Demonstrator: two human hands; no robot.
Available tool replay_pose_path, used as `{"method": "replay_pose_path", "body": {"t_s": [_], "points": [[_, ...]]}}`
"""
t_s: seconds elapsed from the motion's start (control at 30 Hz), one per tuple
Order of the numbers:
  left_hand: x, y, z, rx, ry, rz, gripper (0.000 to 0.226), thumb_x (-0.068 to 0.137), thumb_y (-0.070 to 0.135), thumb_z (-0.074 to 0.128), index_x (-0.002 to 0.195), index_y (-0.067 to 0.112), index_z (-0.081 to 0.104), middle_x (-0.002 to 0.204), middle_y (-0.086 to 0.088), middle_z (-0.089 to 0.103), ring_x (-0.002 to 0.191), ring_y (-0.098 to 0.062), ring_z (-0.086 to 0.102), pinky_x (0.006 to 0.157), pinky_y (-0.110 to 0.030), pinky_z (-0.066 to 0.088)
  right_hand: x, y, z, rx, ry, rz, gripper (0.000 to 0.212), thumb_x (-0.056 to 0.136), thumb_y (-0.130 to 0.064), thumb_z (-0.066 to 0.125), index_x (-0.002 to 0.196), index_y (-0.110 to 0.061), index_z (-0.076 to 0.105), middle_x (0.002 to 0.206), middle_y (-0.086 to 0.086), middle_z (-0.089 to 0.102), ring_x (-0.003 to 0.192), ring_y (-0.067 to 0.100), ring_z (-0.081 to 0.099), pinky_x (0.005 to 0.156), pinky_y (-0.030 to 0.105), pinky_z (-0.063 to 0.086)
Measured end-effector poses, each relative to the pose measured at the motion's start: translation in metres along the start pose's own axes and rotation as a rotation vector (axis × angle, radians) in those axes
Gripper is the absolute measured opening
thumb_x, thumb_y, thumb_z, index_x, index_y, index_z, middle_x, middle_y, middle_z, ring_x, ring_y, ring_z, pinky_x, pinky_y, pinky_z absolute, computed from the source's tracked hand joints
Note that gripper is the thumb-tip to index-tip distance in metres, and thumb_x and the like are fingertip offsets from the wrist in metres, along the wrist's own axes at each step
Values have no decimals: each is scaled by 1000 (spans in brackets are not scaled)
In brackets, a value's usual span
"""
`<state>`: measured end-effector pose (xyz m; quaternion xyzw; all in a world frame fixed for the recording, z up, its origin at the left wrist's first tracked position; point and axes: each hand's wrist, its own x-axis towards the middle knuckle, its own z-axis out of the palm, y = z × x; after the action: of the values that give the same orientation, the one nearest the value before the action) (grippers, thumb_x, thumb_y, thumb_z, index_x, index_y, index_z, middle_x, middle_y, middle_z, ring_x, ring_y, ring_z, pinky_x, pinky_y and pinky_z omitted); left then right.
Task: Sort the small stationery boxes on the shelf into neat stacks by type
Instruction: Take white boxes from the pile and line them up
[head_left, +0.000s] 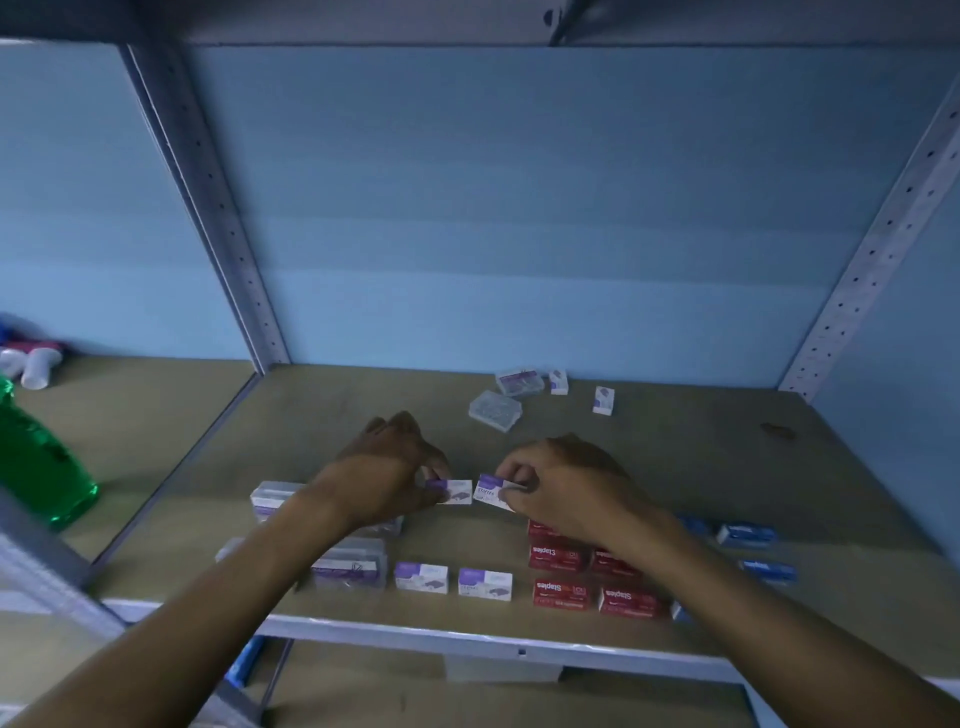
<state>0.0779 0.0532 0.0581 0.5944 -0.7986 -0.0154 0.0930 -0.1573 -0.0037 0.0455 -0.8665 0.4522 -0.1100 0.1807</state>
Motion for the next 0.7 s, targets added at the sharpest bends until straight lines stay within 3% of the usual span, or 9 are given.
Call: {"method": "replay_pose_path", "body": {"t_s": [0.3,0.47,0.6,0.7], "points": [[-15,-6,5,7,-95,18,25,88,45,64,111,39,70,122,11,64,123,-7,34,86,-19,22,-9,-18,11,-100,-5,-68,24,83,-47,65,103,-37,74,98,-19,75,88,4,67,85,26,49],[-21,-11,20,-16,-119,23,23,84,46,67,105,40,71,118,9,63,115,-4,24,77,-19,18,-13,-17,21,-205,-13,-107,19,87,-43,64,101,-34,74,98,-15,76,100,12,64,107,41,33],[-23,-18,25,7,-166,7,23,83,53,65,104,45,70,118,14,57,123,-13,27,92,-28,29,-14,-13,30,-231,-68,-113,19,88,-39,65,102,-29,75,99,-12,76,103,13,62,116,48,21],[-23,-20,26,4,-172,-29,26,82,54,66,105,44,70,124,13,46,120,-17,25,89,-27,31,-13,-12,34,-225,-89,-115,19,89,-39,66,101,-29,75,98,-12,76,103,11,63,120,50,13]]}}
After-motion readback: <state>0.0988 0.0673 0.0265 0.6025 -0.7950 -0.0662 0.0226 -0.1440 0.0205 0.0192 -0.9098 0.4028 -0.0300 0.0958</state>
